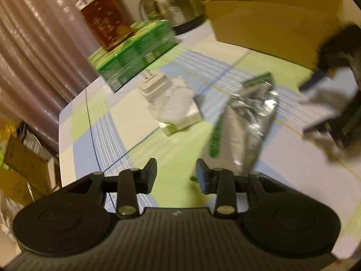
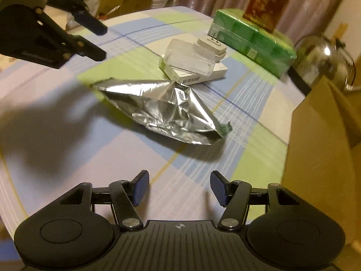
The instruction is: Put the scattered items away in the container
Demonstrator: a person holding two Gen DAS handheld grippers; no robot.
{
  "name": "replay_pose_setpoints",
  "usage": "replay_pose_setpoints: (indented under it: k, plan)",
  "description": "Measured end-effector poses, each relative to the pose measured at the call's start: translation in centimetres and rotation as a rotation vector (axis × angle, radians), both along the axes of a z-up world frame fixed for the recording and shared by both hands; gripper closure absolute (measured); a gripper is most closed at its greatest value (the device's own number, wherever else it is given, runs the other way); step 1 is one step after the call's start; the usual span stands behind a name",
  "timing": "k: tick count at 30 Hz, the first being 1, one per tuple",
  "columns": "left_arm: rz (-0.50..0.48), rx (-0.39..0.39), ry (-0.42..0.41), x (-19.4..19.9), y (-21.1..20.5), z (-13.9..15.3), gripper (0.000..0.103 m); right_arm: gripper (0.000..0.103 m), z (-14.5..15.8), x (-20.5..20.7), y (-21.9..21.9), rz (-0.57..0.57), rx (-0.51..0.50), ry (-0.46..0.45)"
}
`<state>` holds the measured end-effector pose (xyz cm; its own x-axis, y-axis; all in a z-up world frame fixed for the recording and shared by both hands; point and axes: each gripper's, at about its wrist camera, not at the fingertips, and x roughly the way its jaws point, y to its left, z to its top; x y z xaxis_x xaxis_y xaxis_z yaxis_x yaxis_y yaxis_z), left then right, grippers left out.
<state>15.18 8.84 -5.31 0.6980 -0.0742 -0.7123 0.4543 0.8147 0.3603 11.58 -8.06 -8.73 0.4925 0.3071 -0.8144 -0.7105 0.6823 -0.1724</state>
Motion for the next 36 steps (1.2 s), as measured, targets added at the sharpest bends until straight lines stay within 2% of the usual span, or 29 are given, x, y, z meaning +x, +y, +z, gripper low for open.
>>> replay_pose_setpoints:
  k: [3,7,11,14,18,21,22,24,26,28,31,32,33,36]
  plan:
    - [0.012,-0.021,0.037,2.5,0.6,-1.0,0.069,0.047,0.1,0.7,0.2,-0.031,0.04,0.01]
    - [-0.043,-0.047,0.135,4.9,0.4,-2.7,0.069,0.047,0.0,1.7,0.0,-0.074,0.076,0.007]
    - [-0.115,-0.053,0.193,4.9,-0.4,-3.4,0.069,0.047,0.0,2.2,-0.7,-0.112,0.098,0.004]
    - [-0.134,-0.118,0.23,4.4,-0.8,-3.3,0.069,0.046,0.2,2.3,-1.4,-0.143,0.111,-0.006]
    - [-0.146,-0.152,0.222,2.9,-2.4,-3.5,0.069,0.046,0.9,2.0,-2.7,-0.194,0.133,-0.01]
    - [-0.15,-0.225,0.232,2.1,-3.3,-3.5,0.068,0.044,2.0,1.5,-3.8,-0.239,0.166,-0.015]
    - [-0.15,-0.233,0.229,1.9,-3.6,-3.5,0.068,0.042,2.4,1.5,-4.1,-0.251,0.178,-0.017]
    - [-0.146,-0.215,0.211,1.4,-4.1,-3.4,0.068,0.03,3.4,1.3,-4.5,-0.273,0.206,-0.027]
    - [-0.135,-0.196,0.185,1.3,-3.8,-2.9,0.067,0.027,4.2,1.3,-4.4,-0.274,0.236,-0.034]
    - [-0.114,-0.17,0.154,1.4,-3.0,-2.2,0.063,0.025,4.7,1.6,-4.0,-0.275,0.26,-0.023]
    - [-0.067,-0.138,0.109,1.9,-1.4,-1.3,0.053,0.016,4.8,2.7,-3.1,-0.305,0.329,0.048]
    - [-0.054,-0.128,0.096,2.1,-0.9,-1.0,0.048,0.011,4.6,3.2,-2.7,-0.319,0.348,0.071]
    - [-0.039,-0.12,0.081,2.3,-0.4,-0.8,0.039,0.007,4.4,3.7,-2.2,-0.33,0.358,0.088]
    - [-0.007,-0.109,0.05,2.8,1.0,-0.5,0.027,0.005,3.4,5.2,-0.4,-0.353,0.345,0.113]
